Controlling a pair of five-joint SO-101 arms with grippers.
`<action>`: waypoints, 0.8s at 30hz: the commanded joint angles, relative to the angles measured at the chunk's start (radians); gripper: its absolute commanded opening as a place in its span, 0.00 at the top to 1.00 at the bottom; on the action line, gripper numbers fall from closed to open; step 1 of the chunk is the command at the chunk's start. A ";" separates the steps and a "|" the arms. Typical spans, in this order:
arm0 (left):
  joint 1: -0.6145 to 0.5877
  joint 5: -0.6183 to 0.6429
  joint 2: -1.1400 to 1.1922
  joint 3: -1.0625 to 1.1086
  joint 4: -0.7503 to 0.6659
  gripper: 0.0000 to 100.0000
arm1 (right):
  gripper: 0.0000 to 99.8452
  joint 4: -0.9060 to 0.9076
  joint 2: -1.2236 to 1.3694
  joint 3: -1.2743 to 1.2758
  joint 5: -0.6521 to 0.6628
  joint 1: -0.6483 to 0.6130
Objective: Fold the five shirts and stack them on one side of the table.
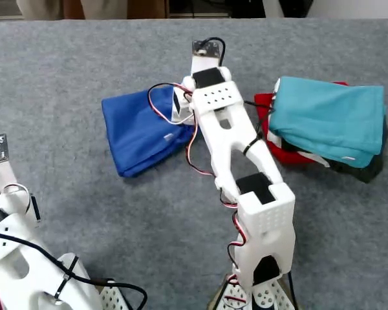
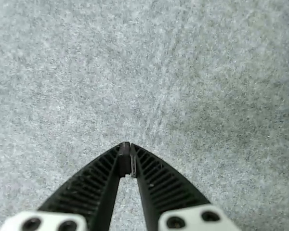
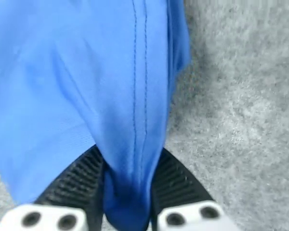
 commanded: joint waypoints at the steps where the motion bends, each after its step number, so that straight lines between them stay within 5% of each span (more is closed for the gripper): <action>1: 0.002 -0.006 -0.004 -0.008 -0.014 0.98 | 1.00 0.025 -0.012 -0.096 0.038 0.016; 8: 0.002 -0.006 -0.005 -0.008 -0.011 0.98 | 1.00 0.101 -0.012 -0.232 0.063 0.045; 24: 0.003 -0.006 -0.005 -0.008 -0.015 0.98 | 1.00 0.233 -0.012 -0.552 0.407 0.320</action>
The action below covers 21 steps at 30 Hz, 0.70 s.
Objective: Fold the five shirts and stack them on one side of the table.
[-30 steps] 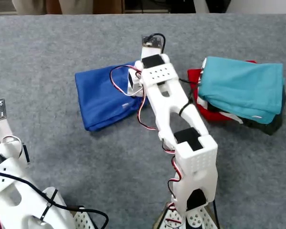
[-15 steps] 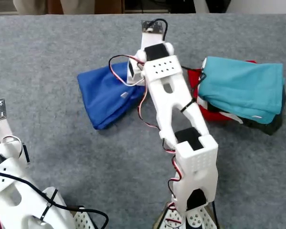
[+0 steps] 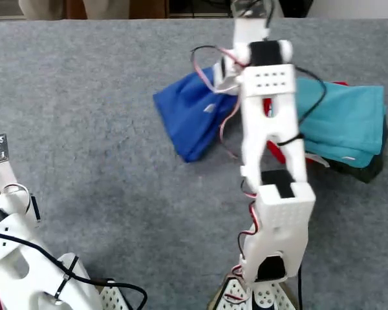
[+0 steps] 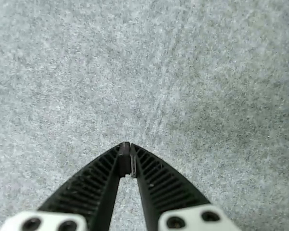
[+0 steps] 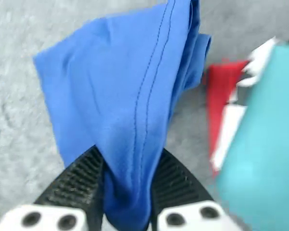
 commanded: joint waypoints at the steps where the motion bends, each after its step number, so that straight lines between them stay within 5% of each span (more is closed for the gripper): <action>1: 0.003 -0.006 -0.005 -0.008 -0.014 0.98 | 1.00 0.020 -0.008 -0.142 0.077 0.079; 21: 0.107 0.002 -0.013 -0.009 -0.009 0.98 | 1.00 0.143 -0.012 -0.271 0.377 0.611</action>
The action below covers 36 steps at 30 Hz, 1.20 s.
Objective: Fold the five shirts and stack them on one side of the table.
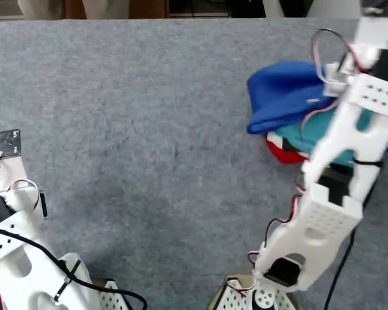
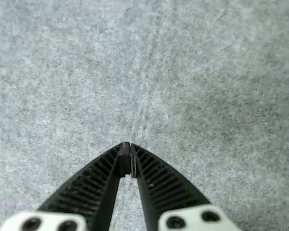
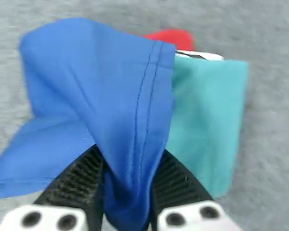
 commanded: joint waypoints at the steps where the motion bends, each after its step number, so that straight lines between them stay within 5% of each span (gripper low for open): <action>1: 0.014 0.002 -0.012 -0.009 -0.009 0.98 | 1.00 0.014 -0.012 -0.058 0.034 0.079; 10: 0.089 0.021 -0.013 -0.018 0.017 0.98 | 1.00 0.012 -0.007 -0.252 -0.034 -0.091; 16: 0.203 0.172 -0.004 -0.138 0.057 0.98 | 1.00 0.012 -0.008 -0.289 -0.112 -0.340; 27: 0.114 0.221 -0.004 -0.133 0.055 0.98 | 1.00 -0.161 -0.008 -0.292 -0.304 -0.866; 36: 0.081 0.219 -0.004 -0.135 0.054 0.98 | 1.00 -0.135 0.145 -0.088 -0.382 -0.924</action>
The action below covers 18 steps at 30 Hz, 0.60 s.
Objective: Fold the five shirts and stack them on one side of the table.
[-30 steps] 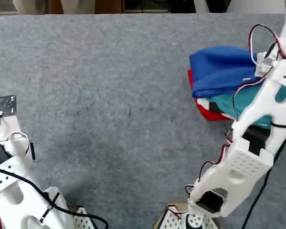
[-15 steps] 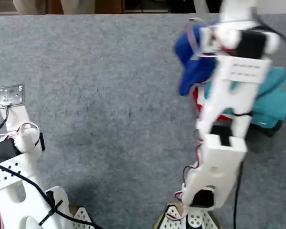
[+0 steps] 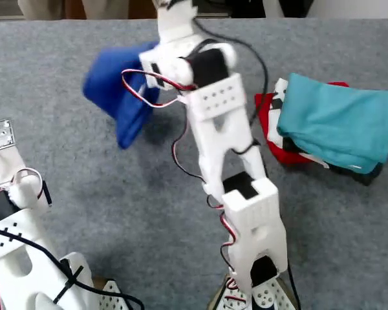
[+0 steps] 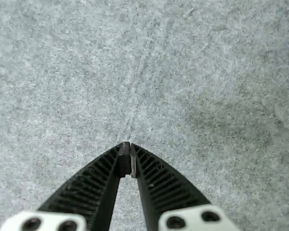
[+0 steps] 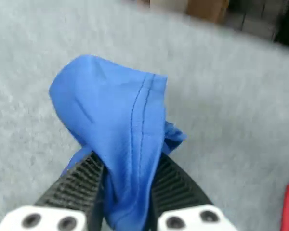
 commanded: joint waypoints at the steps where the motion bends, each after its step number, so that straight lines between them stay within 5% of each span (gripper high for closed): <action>1: -0.006 0.005 -0.004 -0.031 -0.002 0.98 | 1.00 0.021 0.064 0.073 -0.015 -0.010; 10: 0.029 0.035 -0.002 -0.040 -0.103 0.98 | 1.00 0.058 0.214 0.114 0.029 0.061; 18: 0.272 0.253 0.194 -0.209 -0.130 0.98 | 1.00 0.087 0.237 0.111 0.051 0.188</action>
